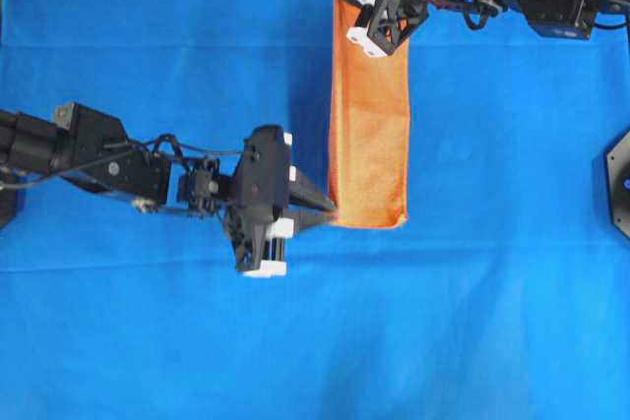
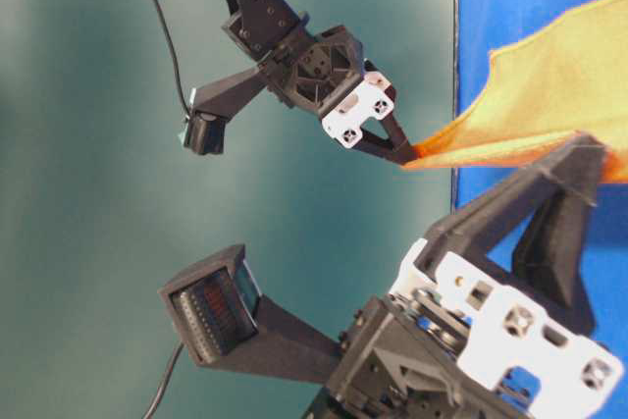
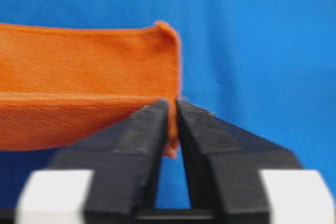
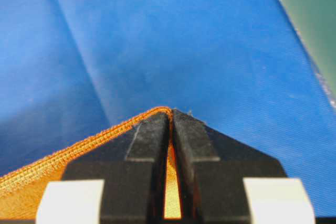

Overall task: Fold the orange towel.
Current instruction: 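Lay the towel strip down, release both grippers and retract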

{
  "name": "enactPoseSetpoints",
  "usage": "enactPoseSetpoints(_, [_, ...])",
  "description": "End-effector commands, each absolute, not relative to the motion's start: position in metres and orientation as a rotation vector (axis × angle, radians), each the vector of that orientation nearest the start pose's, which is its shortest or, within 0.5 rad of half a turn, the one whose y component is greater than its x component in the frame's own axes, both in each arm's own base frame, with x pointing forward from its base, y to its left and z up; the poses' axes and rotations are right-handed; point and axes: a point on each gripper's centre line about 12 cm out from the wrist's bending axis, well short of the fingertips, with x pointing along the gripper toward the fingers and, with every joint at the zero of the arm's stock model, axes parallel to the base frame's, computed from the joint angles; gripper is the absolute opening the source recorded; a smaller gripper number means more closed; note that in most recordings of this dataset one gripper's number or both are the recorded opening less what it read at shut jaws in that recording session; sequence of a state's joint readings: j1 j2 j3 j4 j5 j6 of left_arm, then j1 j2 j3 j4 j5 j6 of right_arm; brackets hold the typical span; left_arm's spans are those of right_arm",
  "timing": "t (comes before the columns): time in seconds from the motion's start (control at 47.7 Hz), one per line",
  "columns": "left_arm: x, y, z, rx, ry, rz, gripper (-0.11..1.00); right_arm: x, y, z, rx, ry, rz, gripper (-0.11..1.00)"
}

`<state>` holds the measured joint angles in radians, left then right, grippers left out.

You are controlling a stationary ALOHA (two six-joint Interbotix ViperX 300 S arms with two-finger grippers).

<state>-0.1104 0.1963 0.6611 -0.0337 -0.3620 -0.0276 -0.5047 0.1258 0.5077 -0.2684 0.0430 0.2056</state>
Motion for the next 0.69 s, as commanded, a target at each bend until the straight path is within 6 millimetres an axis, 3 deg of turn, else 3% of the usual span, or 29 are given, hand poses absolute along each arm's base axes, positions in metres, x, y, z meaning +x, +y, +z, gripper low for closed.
enactPoseSetpoints(0.0, [0.42,-0.054,0.14,-0.024,0.455,-0.106,0.18,0.379,-0.219,0.184,0.096,0.621,-0.492,0.04])
enactPoseSetpoints(0.063, [0.421,-0.053,0.14,-0.024,0.453,-0.104,0.32,0.379,-0.219,0.184,0.089,0.623,-0.49,0.13])
enactPoseSetpoints(0.126, [0.422,-0.052,0.141,-0.023,0.449,-0.101,0.47,0.379,-0.219,0.184,0.073,0.627,-0.486,0.29])
enactPoseSetpoints(0.21, [0.422,-0.051,0.141,-0.015,0.45,-0.1,0.62,0.379,-0.219,0.184,0.057,0.631,-0.48,0.53])
enactPoseSetpoints(0.272, [0.424,-0.05,0.143,-0.01,0.443,-0.1,0.67,0.379,-0.219,0.185,0.048,0.632,-0.477,0.62])
enactPoseSetpoints(0.482, [0.429,-0.046,0.155,0.015,0.422,-0.095,0.65,0.379,-0.22,0.187,0.023,0.636,-0.472,0.56])
enactPoseSetpoints(0.67, [0.42,-0.029,0.177,0.06,0.419,-0.071,0.65,0.371,-0.216,0.205,0.017,0.616,-0.483,0.56])
